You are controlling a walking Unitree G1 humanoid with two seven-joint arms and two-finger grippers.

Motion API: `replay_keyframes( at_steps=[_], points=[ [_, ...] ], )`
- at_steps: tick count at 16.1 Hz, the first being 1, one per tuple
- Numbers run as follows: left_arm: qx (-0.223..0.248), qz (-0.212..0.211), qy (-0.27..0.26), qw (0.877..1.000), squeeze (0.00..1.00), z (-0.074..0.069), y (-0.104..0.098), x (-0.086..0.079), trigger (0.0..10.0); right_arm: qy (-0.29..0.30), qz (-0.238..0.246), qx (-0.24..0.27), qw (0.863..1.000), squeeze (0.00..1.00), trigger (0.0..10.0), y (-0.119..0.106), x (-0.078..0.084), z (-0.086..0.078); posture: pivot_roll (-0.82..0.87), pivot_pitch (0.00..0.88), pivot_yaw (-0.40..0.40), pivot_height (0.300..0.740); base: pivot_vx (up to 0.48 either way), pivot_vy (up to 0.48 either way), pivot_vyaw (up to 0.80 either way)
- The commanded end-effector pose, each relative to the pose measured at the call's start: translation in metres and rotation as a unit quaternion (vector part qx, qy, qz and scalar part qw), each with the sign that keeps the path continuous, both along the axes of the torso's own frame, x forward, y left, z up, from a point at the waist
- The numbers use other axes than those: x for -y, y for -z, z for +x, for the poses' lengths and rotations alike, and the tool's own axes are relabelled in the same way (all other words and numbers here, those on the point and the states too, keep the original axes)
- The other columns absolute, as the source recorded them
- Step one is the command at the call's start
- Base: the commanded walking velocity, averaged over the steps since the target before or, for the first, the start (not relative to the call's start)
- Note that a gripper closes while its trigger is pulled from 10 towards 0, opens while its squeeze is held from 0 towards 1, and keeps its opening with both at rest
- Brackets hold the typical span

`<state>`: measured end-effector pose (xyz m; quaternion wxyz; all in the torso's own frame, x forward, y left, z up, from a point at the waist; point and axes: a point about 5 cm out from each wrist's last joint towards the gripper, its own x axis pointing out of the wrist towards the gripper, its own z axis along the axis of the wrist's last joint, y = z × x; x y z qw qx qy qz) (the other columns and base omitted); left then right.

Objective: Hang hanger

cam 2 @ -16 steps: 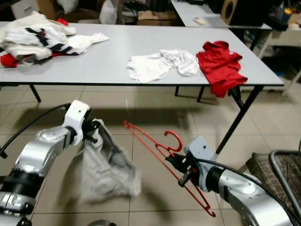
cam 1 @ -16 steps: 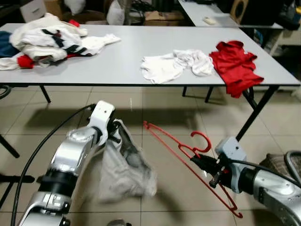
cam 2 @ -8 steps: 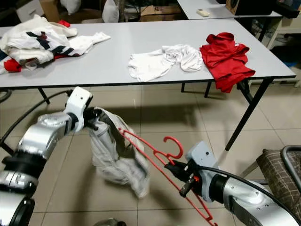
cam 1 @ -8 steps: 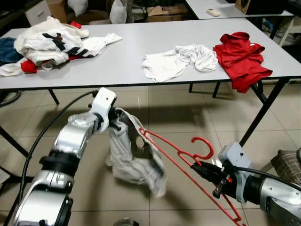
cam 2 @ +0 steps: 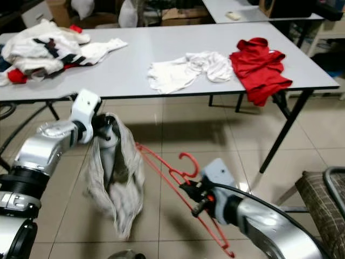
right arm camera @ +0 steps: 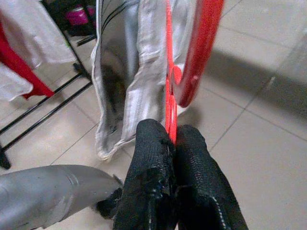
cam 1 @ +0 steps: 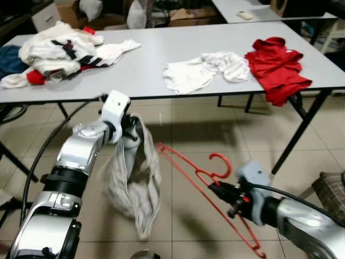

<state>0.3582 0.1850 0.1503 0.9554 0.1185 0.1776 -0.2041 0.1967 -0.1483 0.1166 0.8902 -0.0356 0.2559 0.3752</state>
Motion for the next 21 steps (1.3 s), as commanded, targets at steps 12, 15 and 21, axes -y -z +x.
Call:
replay_keyframes(
  at_steps=[12, 15, 21],
  points=[
    [0.034, -0.01, 0.005, 0.999, 0.0, -0.008, -0.025, -0.002, 0.0, -0.012, 0.012, -0.011, 1.0, 0.0, 10.0, 0.01, -0.022, 0.031, 0.0, 0.0, 0.053, 0.74, 0.0, 0.0, 0.0],
    [0.046, -0.023, -0.001, 0.999, 0.0, -0.017, -0.041, -0.002, 0.0, 0.01, -0.011, -0.034, 0.999, 0.0, 10.0, 0.027, -0.029, 0.043, 0.03, 0.0, 0.04, 0.74, 0.0, 0.0, 0.0],
    [0.044, 0.014, -0.007, 0.999, 0.0, -0.025, -0.052, -0.016, 0.0, 0.204, -0.024, 0.041, 0.978, 0.0, 10.0, 0.015, -0.004, 0.078, 0.04, 0.0, 0.038, 0.74, 0.0, 0.0, 0.0]
  ],
)
